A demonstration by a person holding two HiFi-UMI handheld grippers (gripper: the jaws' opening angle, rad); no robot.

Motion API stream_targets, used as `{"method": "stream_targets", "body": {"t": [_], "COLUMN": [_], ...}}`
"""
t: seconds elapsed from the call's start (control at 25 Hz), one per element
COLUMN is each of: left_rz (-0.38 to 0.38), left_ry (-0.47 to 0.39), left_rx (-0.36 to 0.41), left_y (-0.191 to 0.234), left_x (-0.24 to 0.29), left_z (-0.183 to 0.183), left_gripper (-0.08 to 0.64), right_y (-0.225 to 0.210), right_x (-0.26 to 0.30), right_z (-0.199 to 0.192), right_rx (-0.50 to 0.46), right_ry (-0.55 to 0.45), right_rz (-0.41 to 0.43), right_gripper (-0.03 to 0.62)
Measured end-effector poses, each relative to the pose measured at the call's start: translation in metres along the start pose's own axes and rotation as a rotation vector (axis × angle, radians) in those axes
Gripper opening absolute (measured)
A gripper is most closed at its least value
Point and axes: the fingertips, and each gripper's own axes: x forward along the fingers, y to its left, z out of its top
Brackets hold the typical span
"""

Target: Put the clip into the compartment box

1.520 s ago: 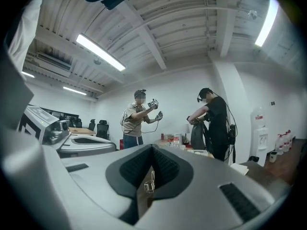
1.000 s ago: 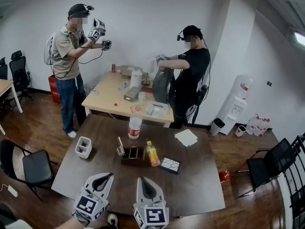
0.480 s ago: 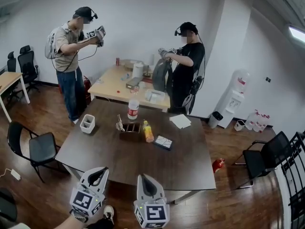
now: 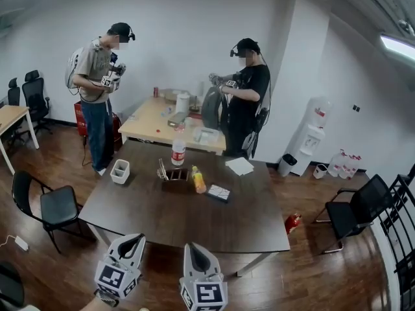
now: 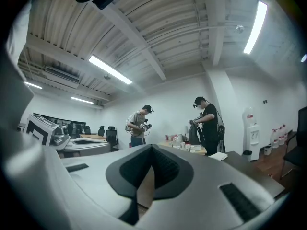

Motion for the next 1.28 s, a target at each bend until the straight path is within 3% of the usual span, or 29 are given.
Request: {"method": "stream_targets", "body": {"t": [0.32, 1.28], "left_rz": [-0.030, -0.044], "left_ry": [-0.009, -0.045], "left_rx": [0.000, 0.014], "left_y": [0.000, 0.013], "left_x": [-0.003, 0.000], "left_z": [0.003, 0.008], "left_gripper": [0.011, 0.012], "right_y": [0.007, 0.025], "right_x": [0.001, 0.019], "right_z": [-0.005, 0.001], "right_rx": [-0.021, -0.085], "right_ry": [-0.006, -0.016], "right_rz": [-0.029, -0.006], "right_gripper": [-0.005, -0.005]}}
